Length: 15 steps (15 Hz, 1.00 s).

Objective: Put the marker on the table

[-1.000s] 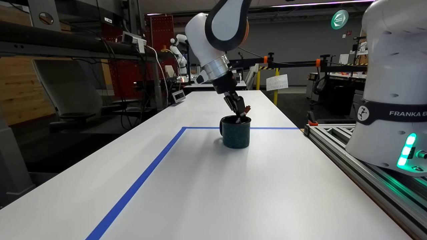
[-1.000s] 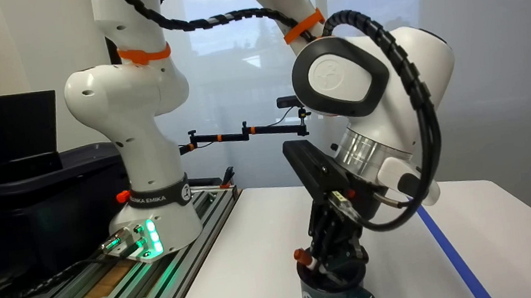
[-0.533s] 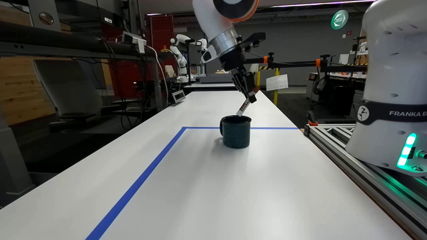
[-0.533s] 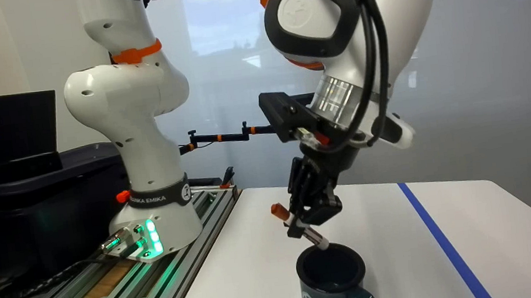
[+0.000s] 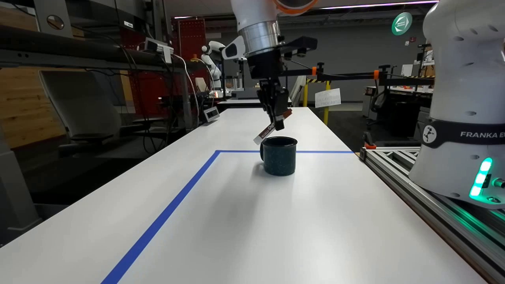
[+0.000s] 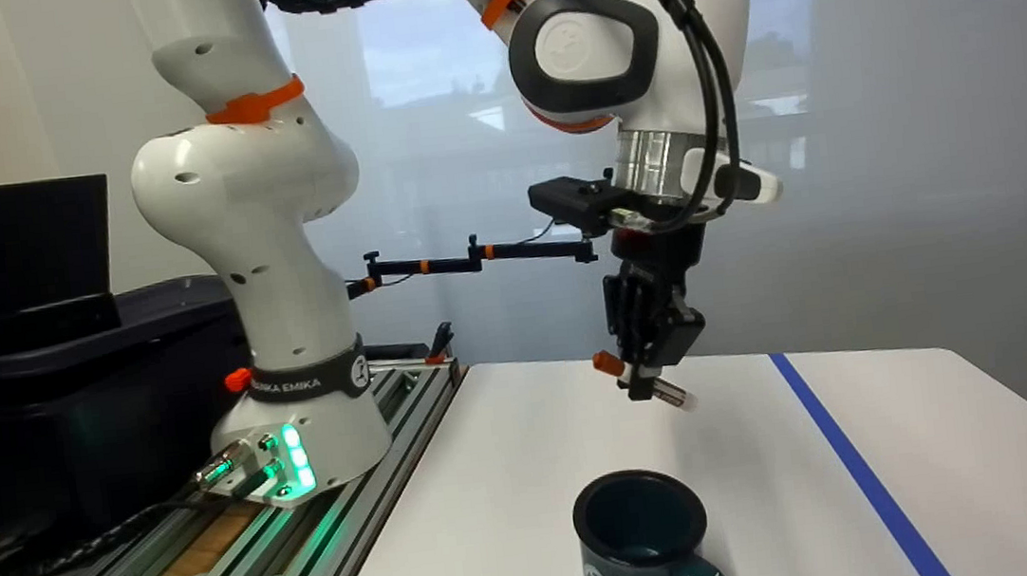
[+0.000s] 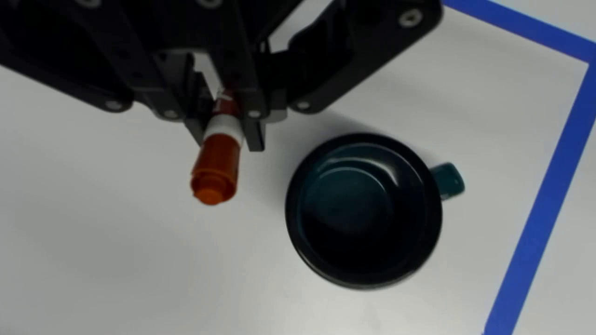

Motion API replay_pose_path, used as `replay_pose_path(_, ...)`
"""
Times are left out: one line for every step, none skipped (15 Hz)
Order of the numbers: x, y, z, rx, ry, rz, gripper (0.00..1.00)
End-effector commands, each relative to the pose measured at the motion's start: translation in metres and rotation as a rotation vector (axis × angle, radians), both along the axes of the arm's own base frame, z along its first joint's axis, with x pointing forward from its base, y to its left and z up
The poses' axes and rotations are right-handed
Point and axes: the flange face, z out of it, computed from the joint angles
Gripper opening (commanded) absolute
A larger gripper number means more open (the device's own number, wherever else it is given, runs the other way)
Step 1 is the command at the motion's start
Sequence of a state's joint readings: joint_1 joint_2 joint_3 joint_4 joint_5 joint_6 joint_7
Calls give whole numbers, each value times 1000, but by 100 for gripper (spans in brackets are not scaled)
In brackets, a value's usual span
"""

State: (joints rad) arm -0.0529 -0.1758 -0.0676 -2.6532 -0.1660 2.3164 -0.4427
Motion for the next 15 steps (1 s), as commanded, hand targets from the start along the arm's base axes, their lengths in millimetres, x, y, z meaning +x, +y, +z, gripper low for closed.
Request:
replay_pose_path(15, 37, -32, -4, -81, 43, 5)
replay_pose_path(20, 43, -43, 1, -91, 57, 5)
replay_pose_path(23, 47, -54, 11, -96, 80, 5)
replay_pose_path(26, 48, -66, 21, -106, 89, 5)
replay_pose_path(29, 46, -79, 25, -114, 83, 5)
replay_pose_path(30, 45, -88, 33, -123, 79, 5)
replay_pose_path(33, 42, -99, 38, -128, 74, 5)
replay_pose_path(34, 41, -107, 41, -137, 73, 5)
replay_pose_path(35, 40, -115, 48, -141, 68, 5)
replay_pose_path(38, 37, -124, 48, -141, 64, 5)
replay_pose_path(39, 35, -129, 52, -140, 61, 5)
replay_pose_path(41, 34, -134, 55, -136, 57, 5)
replay_pose_path(44, 33, -136, 57, -136, 52, 5)
replay_pose_path(47, 32, -136, 62, -134, 49, 45)
replay_pose_path(49, 32, -135, 62, -134, 45, 45)
